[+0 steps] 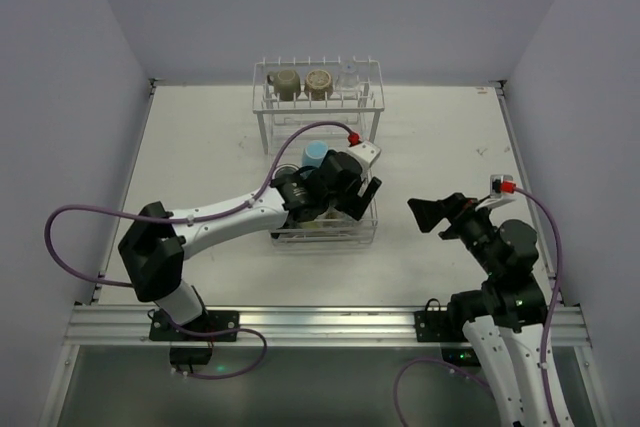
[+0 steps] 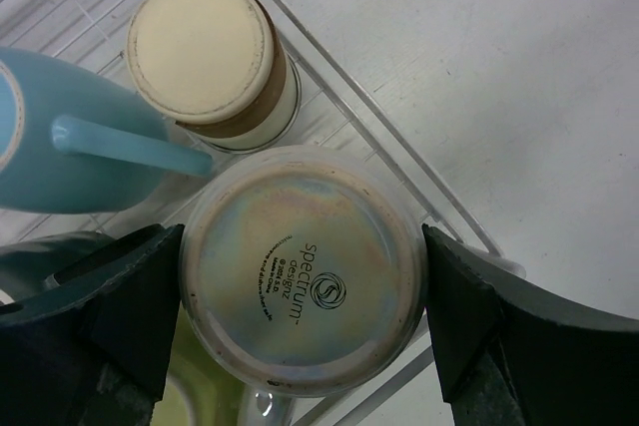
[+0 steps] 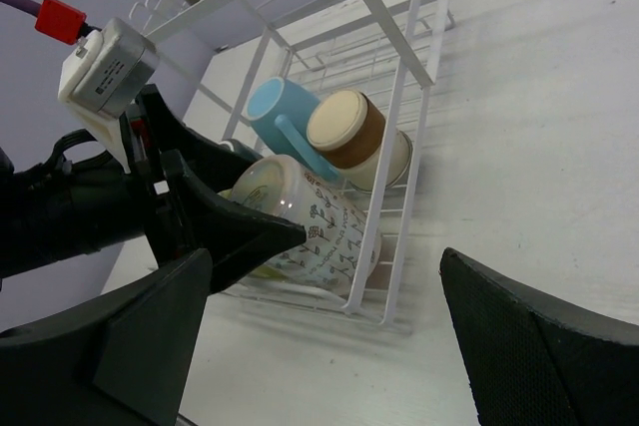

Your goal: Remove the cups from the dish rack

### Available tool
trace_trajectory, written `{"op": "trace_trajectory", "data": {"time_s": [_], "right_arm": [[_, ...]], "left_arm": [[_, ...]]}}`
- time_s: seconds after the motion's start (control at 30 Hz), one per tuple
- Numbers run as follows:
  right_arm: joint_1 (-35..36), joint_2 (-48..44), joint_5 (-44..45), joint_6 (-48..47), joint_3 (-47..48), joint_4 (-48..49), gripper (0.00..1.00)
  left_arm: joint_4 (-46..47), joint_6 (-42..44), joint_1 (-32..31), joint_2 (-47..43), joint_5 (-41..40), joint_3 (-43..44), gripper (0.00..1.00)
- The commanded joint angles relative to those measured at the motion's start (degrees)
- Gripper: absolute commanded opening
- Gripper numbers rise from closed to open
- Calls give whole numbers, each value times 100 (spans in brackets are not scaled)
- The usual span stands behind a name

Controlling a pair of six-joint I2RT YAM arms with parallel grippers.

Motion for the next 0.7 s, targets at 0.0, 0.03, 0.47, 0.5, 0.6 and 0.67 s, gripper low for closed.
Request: {"op": "trace_trajectory", "data": {"time_s": [0.0, 0.03, 0.47, 0.5, 0.6, 0.67], "right_arm": [[-1, 139, -360, 256, 11, 472, 99], [-10, 165, -370, 265, 19, 508, 99], [-1, 701, -975, 1100, -490, 1940, 98], [8, 754, -1020, 1179, -508, 2115, 97], [17, 912, -1143, 1293, -569, 2494, 96], [43, 1009, -1265, 1364, -622, 2774, 96]], "left_arm": [[305, 2, 181, -531, 121, 132, 0], [297, -7, 199, -549, 148, 210, 0], [402, -104, 542, -1058, 96, 492, 0], [411, -112, 568, -1120, 69, 510, 0], [472, -148, 595, -1226, -1, 519, 0], [543, -200, 603, -1322, -10, 510, 0]]}}
